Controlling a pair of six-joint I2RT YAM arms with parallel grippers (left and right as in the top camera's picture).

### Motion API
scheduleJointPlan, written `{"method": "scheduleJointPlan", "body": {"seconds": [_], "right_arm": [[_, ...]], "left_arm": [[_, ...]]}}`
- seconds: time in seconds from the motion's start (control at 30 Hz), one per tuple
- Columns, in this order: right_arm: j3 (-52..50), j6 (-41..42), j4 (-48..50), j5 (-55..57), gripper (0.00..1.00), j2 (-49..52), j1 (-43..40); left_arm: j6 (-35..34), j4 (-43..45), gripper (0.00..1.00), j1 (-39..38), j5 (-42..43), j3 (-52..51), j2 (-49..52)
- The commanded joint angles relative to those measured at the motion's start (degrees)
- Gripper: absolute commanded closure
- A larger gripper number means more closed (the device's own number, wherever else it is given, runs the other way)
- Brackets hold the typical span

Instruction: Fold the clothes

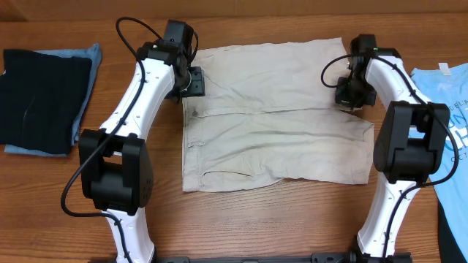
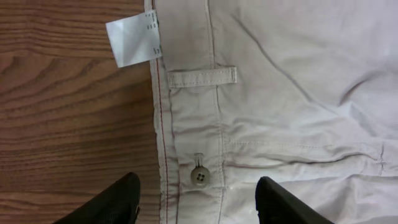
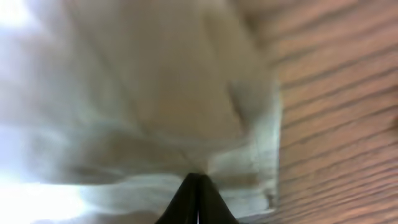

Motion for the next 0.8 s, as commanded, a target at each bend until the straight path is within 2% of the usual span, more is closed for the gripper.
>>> {"method": "scheduleJointPlan", "body": {"seconds": [0.0, 0.03, 0.07, 0.13, 0.17, 0.27, 0.3, 0.43, 0.57, 0.7, 0.77], "right_arm": [[11.91, 0.9, -6.6, 0.98, 0.96, -1.51, -0.98], [14.56, 0.85, -8.76, 0.57, 0.89, -2.84, -0.98], [16.68, 0.85, -10.73, -0.52, 0.75, -4.87, -0.98], [17.51, 0.96, -13.55, -3.08, 0.67, -9.14, -0.98], [17.51, 1.33, -14.78, -4.83, 0.58, -11.17, -1.03], [17.51, 3.37, -17.75, -6.12, 0.51, -15.3, -1.03], [17.51, 5.68, -20.41, -6.1, 0.46, -17.68, -1.03], [17.49, 9.73, -27.58, -6.27, 0.39, -23.1, -1.03], [17.22, 12.5, -34.73, -6.27, 0.36, -26.97, -1.03], [10.32, 15.19, -36.41, -5.81, 0.34, -34.73, -1.03], [0.2, 18.32, -33.94, -2.58, 0.32, -42.8, -1.05]], "left_arm": [[-0.22, -3.96, 0.36, 0.02, -0.92, 0.72, -0.57], [-0.46, -5.7, 0.35, 0.09, -1.16, 1.11, -1.14], [-1.18, -7.21, 0.34, 0.13, -2.36, 1.2, -2.47], [-2.34, -8.92, 0.34, 0.11, -3.65, 1.2, -6.51], [-3.37, -10.08, 0.34, -0.15, -3.52, 1.2, -9.25], [-4.9, -13.55, 0.34, -1.46, -3.76, 1.18, -15.61], [-5.49, -15.89, 0.34, -2.32, -4.35, 1.16, -18.78], [-11.52, -23.87, 0.34, -4.37, -8.66, 0.9, -25.81], [-18.05, -25.73, 0.34, -8.31, -8.68, -3.76, -32.09], [-25.51, -24.46, 0.33, -13.14, -10.67, -13.66, -37.07], [-29.03, -21.79, 0.31, -13.97, -10.47, -19.71, -37.33]]}}
